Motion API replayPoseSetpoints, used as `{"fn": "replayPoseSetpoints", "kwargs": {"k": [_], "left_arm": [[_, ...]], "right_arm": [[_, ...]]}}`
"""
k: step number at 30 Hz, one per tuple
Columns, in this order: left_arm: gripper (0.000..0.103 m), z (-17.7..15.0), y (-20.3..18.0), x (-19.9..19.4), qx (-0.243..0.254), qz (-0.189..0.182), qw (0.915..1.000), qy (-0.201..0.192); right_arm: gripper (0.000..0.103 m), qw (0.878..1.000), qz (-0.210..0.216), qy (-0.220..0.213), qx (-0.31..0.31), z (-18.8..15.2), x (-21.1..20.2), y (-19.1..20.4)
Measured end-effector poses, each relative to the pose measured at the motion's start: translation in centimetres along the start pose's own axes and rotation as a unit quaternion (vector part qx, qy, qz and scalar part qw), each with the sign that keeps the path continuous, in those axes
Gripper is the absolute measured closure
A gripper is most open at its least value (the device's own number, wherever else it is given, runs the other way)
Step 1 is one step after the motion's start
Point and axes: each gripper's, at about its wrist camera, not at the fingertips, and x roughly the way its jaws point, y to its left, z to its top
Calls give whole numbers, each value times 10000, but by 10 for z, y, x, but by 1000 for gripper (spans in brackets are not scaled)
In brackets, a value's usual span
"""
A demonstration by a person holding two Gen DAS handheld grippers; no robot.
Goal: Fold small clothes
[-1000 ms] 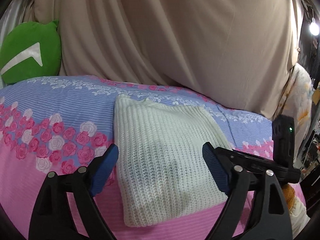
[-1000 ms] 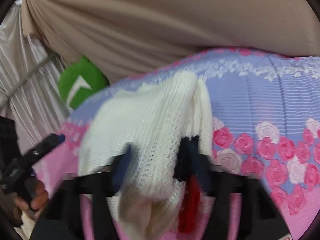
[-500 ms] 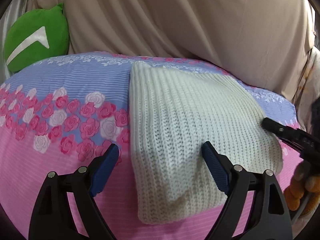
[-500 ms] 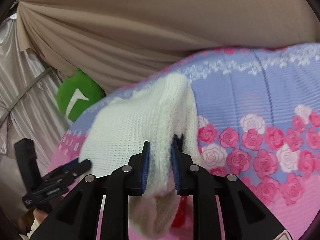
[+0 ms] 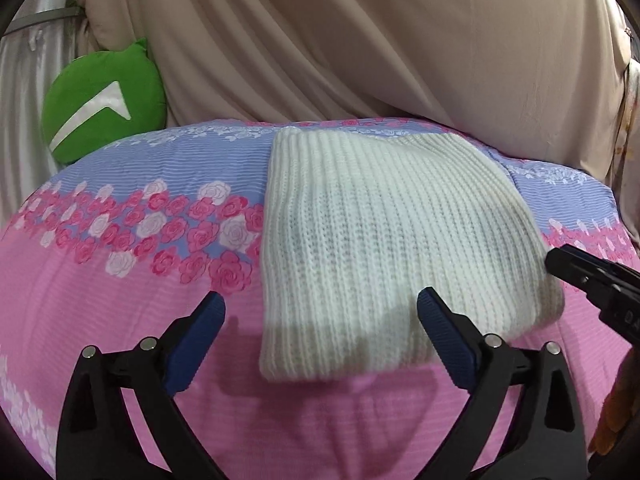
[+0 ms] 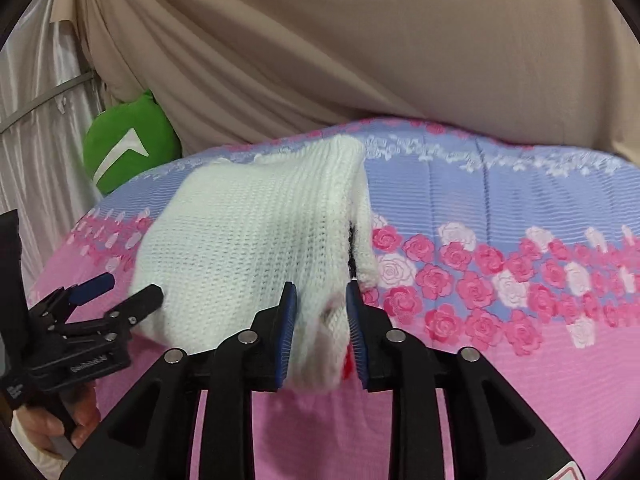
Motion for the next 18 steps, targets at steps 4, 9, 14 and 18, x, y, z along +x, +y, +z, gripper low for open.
{"fn": "replayPoseSetpoints", "kwargs": {"k": [4,9,14,18], "left_arm": [[6,-19,-6,-11,-153,7,9999,40],[6,-39,-13,-15,-218,89,9997,78],[5,-43,-17,-20,-176,242,9995,-33],[5,-44,-20,-20,-122,486,9987,18]], "right_arm": [[36,9995,-276,-154,81,-37,-14,4],[32,9991,-380,83,157,-60,-12,5],[21,9984,-512,5,227,-65,-18,5],[21,9980,-584,77,233,-68,-18,9]]}}
